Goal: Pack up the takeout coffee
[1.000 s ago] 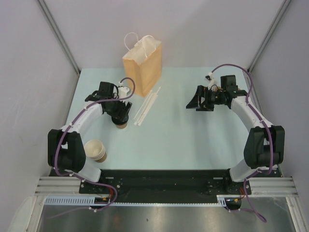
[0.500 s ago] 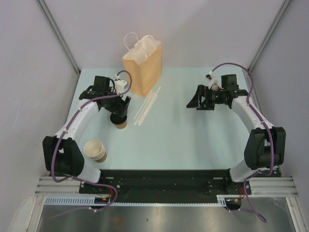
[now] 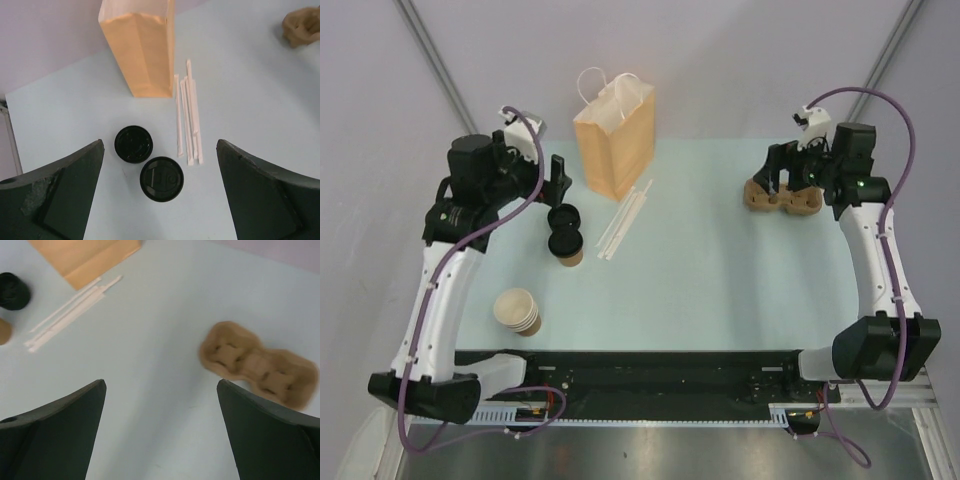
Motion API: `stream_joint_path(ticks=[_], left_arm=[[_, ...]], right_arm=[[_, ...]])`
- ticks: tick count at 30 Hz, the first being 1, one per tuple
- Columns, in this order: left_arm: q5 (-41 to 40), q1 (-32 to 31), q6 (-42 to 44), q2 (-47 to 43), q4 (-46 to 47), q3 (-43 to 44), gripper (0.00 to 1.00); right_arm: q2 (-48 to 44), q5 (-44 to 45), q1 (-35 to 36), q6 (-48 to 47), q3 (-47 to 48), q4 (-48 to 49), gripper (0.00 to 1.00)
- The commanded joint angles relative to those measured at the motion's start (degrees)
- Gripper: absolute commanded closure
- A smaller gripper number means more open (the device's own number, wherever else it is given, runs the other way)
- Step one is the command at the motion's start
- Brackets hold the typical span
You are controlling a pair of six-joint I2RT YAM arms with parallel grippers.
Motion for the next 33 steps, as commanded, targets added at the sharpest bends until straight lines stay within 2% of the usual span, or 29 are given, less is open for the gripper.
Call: stream_joint_path(ticks=[1,3,6,11,12,14,20,26,33], left_arm=[[3.09,0.21,-5.27,-1.24,1.85,-1.28,0.0],[3.1,0.2,-6.32,-0.62,0.97,-2.15,0.0],[3.45,0.2,-7.2,-1.67,2.46,-5.13,0.01],[6.95,0.29,-5.45,-1.32,1.23,-5.85,0.0],[7.75,0.21,-5.1,-1.15,1.15,-5.85,0.0],[9.33,0.21,-5.1,-0.88,1.06,-5.85,0.0],[11.36,0.21,-5.62,0.87,1.14,-6.55,0.01],[12.42,0.29,-6.41,1.93,1.06,-6.9,0.01],[11.45,0.2,-6.06,2.02,0.97,-7.34,0.01]], right_arm=[[2.15,11.01,-1.39,-11.76,4.76,-1.06,0.0],[8.97,15.85,-1.91,-13.0,11.24,-5.28,0.0],[17.51,16.84,-3.93,-13.01,19.42,-15.46,0.0],[23.6,16.57,-6.3,-20.98,20.42,-17.52,0.0],[24.66,16.74,-6.92,-22.83,20.86,-18.39,0.02],[28.78,16.66,-7.98,-28.09,23.66,-20.85,0.16],[38.71,17.8,-9.65,-32.25,31.66,-25.61,0.36],[44.87,16.57,-9.56,-32.87,37.02,-27.71,0.44],[48.75,12.97,-9.3,-31.2,39.93,-29.74,0.48]])
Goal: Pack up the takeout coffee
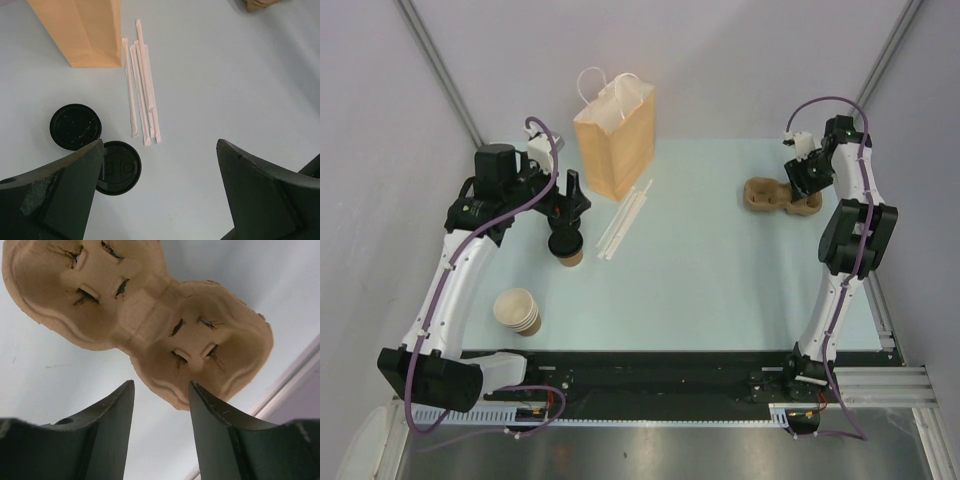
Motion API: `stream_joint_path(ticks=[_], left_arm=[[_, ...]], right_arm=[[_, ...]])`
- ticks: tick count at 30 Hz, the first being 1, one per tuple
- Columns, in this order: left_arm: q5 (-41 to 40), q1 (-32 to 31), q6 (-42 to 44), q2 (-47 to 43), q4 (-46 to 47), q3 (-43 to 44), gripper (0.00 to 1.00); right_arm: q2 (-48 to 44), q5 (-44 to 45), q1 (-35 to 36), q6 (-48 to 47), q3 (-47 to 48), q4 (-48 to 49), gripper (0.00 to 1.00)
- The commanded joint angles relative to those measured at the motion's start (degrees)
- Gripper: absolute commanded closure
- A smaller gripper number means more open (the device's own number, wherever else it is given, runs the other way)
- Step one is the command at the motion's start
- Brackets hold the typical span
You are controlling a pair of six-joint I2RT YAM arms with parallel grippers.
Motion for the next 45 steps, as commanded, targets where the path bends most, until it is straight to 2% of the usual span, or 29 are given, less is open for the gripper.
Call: stream_joint_path(ticks=[1,15,24,27,35,36,38,45], left_arm=[[1.04,0.2,-0.66,-0.28,0.82,-0.22,0.0],[1.13,0.29,-0.93,0.25,0.55,-0.74,0.01],[1.13,0.29,-1.1,-0.01,0.55,-1.18,0.01],[1.22,0.2,-1.28,0.16,0.64,-1.18,0.01],[1.4,0.2,-1.37,0.25,0.47,-1.09,0.0],[1.4,0.2,-1.37,0.25,0.46,-1.09,0.0],[1.39,0.2,-1.28,0.34,0.46,-1.18,0.01],[1.66,0.29,-1.63,0.34,0.55,-1.62,0.0]], right_arm=[[1.67,-2.99,0.41,0.55,3.34,-2.55,0.5],[4.31,-2.11,1.9,2.05,3.26,-0.97,0.56],[3.96,-2.73,1.99,2.49,3.43,-0.35,0.64],[4.04,-2.64,1.82,2.49,3.43,-0.27,0.71],[3.61,-3.52,1.55,2.58,3.61,-0.35,0.81],[3.26,-3.69,1.55,2.58,3.61,-0.35,0.89],[2.73,-3.96,1.64,2.67,3.52,-0.7,0.98],[0.18,-4.31,1.46,2.67,2.38,-0.62,1.0]])
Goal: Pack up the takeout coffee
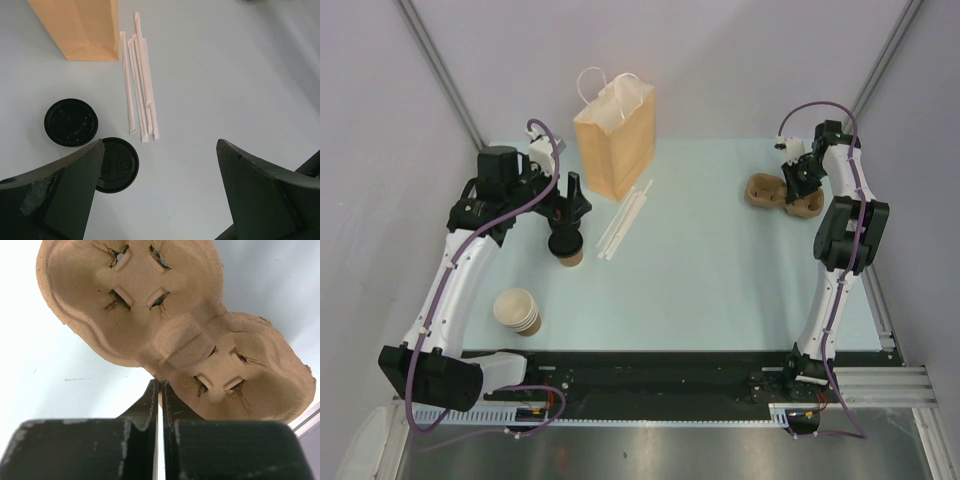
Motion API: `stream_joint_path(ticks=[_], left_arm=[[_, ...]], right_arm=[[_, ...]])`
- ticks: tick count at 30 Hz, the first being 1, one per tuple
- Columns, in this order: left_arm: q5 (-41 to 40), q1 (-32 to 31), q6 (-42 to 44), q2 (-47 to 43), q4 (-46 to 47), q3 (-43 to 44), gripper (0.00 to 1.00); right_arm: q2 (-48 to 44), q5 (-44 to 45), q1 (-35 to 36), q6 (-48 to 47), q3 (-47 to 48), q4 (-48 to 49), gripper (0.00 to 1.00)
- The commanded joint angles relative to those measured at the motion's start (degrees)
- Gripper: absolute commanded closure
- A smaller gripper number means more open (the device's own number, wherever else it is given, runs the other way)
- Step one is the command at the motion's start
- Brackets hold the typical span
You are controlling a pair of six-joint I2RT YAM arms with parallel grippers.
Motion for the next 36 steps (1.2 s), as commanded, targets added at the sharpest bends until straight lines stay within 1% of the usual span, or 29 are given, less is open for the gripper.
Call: stream_joint_path(ticks=[1,6,15,18,25,28,29,30,32,35,36], left_arm=[[1.75,0.21,-1.02,0.12,0.68,-0.42,0.01],[1.31,0.21,-0.84,-0.06,0.51,-0.42,0.0],[0.96,0.29,-0.4,-0.06,0.42,-0.16,0.01],[0.87,0.2,-0.32,-0.23,0.25,-0.24,0.0],[0.43,0.21,-0.23,-0.32,0.68,-0.16,0.01],[0.08,0.2,-0.58,-0.49,1.03,-0.24,0.0],[-0.01,0.2,-0.75,-0.5,1.04,-0.42,0.01],[-0.01,0.2,-0.84,-0.58,1.04,-0.51,0.01],[-0.1,0.29,-0.84,-1.11,1.21,-0.68,0.0],[1.21,0.2,-0.58,-2.68,2.35,-1.47,0.01],[1.65,0.2,-0.4,-2.87,2.79,-1.82,0.01]], right_arm=[[-4.17,-1.12,-0.33,0.26,0.89,0.59,1.0],[-8.56,-1.21,-0.24,0.88,-2.0,3.48,1.0],[-12.43,0.72,0.02,0.35,-5.35,7.08,1.0],[-14.1,1.51,0.46,-0.26,-8.16,8.93,1.0],[-19.11,6.35,2.48,-1.67,-17.82,16.84,1.0],[-22.26,7.4,3.18,-0.62,-25.71,22.89,1.0],[-23.5,7.67,3.36,-0.27,-29.92,26.83,1.0],[-24.55,7.84,3.36,0.35,-31.7,28.34,1.0],[-27.02,7.41,3.45,1.84,-33.81,30.98,1.0],[-29.56,8.28,4.06,2.98,-34.18,32.31,1.0],[-30.71,6.11,4.15,3.25,-35.31,32.75,1.0]])
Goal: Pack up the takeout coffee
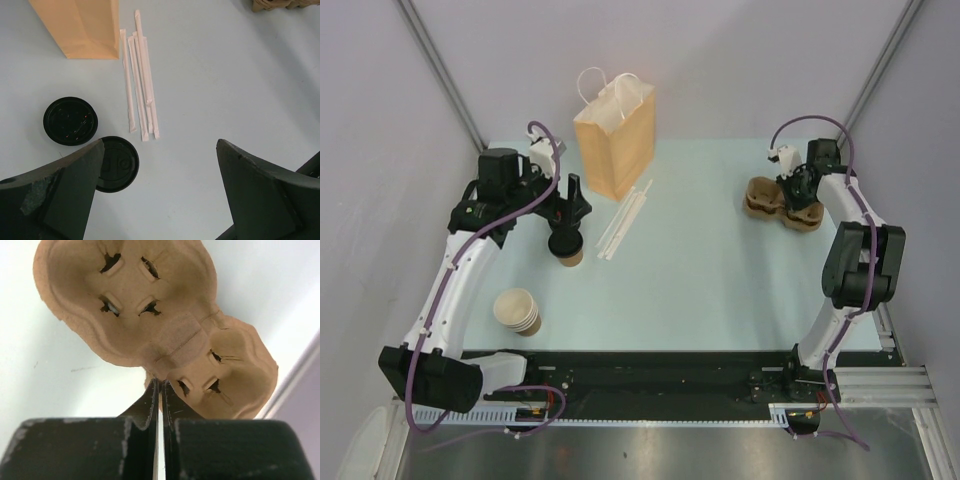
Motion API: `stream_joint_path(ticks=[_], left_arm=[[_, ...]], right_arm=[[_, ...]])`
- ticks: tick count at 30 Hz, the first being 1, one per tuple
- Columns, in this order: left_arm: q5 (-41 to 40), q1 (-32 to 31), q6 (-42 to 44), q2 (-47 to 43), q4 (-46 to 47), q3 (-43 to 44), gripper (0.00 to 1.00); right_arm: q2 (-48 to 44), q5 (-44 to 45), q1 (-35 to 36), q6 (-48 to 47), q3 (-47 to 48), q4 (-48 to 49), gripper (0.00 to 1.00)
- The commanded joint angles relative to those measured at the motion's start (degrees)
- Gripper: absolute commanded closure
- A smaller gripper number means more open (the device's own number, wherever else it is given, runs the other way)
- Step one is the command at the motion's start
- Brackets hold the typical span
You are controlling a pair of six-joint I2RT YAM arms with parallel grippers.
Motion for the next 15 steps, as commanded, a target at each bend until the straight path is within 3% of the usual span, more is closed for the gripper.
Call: stream_joint_path(ticks=[1,8,15], left_arm=[[2.57,0.29,-0.45,-3.11,3.2,-1.21,0.0],[3.99,0.29,-1.06,-2.67,4.44,-0.86,0.0],[3.81,0.2,-2.64,-3.38,4.8,-0.95,0.01]], right_arm=[[-7.68,-0.41,0.98,1.25,-1.57,8.97,1.0],[-9.35,1.97,2.04,1.41,-2.63,10.83,1.0],[-17.86,0.75,6.52,2.29,-2.72,7.66,1.0]])
